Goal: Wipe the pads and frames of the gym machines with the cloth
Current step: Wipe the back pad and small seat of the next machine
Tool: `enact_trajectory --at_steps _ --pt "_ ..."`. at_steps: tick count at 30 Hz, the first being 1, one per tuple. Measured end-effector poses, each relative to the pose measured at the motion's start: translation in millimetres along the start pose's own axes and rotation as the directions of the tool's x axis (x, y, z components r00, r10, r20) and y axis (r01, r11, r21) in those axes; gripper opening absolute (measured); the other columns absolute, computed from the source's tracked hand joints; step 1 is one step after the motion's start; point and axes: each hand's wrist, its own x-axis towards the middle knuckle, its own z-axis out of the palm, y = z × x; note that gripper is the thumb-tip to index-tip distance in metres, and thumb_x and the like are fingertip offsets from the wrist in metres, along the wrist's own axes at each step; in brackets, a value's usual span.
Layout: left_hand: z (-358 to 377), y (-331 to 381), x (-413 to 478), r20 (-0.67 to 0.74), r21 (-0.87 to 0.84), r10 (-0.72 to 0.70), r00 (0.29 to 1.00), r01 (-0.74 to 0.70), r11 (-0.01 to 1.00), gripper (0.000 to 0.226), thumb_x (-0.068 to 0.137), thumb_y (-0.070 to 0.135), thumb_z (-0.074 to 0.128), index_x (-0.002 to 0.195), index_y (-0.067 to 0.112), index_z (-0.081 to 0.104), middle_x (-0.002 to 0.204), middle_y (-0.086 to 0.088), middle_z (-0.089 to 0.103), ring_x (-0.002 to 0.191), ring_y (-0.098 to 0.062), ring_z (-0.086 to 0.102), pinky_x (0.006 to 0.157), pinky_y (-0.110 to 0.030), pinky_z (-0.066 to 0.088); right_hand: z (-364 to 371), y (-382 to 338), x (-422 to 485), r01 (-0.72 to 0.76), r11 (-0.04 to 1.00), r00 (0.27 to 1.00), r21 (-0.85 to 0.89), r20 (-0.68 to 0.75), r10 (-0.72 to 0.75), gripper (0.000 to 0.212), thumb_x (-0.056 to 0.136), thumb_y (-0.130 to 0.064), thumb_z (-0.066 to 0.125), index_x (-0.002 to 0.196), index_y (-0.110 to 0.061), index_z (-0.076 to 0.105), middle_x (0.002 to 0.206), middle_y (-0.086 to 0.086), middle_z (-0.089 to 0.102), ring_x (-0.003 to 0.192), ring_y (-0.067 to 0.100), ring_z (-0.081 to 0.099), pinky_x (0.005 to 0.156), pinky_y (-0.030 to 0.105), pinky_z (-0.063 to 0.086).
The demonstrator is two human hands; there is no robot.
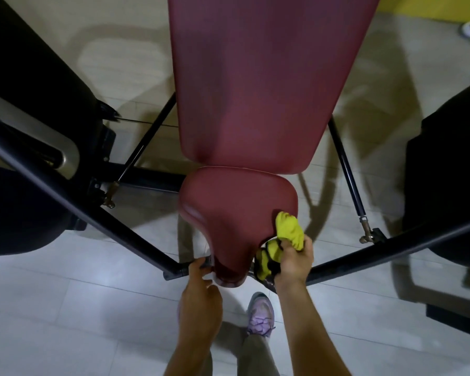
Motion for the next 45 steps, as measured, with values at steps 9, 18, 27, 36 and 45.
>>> enact_trajectory --at_steps 9,18,27,36,45 --pt "-27.5 -28.1 22.6 -0.041 -0.044 0.032 0.999 -0.034 0.998 0.087 0.081 -0.021 0.043 0.142 0.041 0.042 0.122 0.010 0.062 0.117 -0.014 0.057 0.094 -0.034 0.050 -32.6 21.4 -86.5 0.155 0.930 0.950 -0.335 0.309 -0.046 0.028 0.087 0.005 0.066 0.090 -0.022 0.071 0.076 0.004 0.069 0.070 0.020 0.061 0.062 0.033 0.052" --pt "-108.7 -26.8 63.0 -0.141 0.074 0.246 0.959 -0.238 0.968 0.029 0.098 0.000 0.057 0.118 0.019 0.068 0.120 -0.005 0.070 0.103 -0.020 0.068 0.093 -0.028 0.051 115.4 -54.1 -85.7 0.820 0.420 0.571 -0.388 0.599 -0.561 0.043 0.070 0.000 0.071 0.107 -0.021 0.079 0.108 -0.004 0.063 0.100 0.023 0.059 0.090 0.028 0.046" --pt "-153.5 -42.0 78.5 -0.219 0.075 0.315 0.923 -0.306 0.949 0.026 0.099 0.006 0.058 0.116 0.022 0.067 0.118 0.004 0.070 0.105 -0.015 0.066 0.096 -0.041 0.057 186.1 1.4 -98.0 0.757 -0.625 0.174 -0.189 0.981 -0.086 0.022 0.090 -0.023 0.059 0.097 -0.028 0.079 0.125 -0.009 0.060 0.113 0.030 0.048 0.091 0.042 0.038" --pt "-141.5 -49.9 65.3 -0.154 -0.055 0.255 0.955 -0.266 0.962 0.027 0.099 0.003 0.055 0.116 0.022 0.066 0.119 -0.001 0.069 0.103 -0.017 0.067 0.095 -0.039 0.058 111.3 9.5 -129.4 0.634 -0.756 0.388 -0.163 0.913 0.128 0.022 0.089 -0.019 0.058 0.100 -0.014 0.077 0.100 0.005 0.066 0.104 0.033 0.049 0.090 0.045 0.039" --pt "-140.6 -42.5 8.1 -0.137 -0.063 0.266 0.954 -0.276 0.959 0.023 0.100 0.010 0.058 0.119 0.019 0.067 0.119 0.001 0.070 0.103 -0.016 0.067 0.089 -0.026 0.052 33.4 1.5 -179.4 0.702 -0.476 0.631 -0.530 0.773 0.070 0.028 0.085 -0.031 0.063 0.109 -0.024 0.073 0.111 -0.002 0.068 0.115 0.028 0.052 0.096 0.038 0.043"
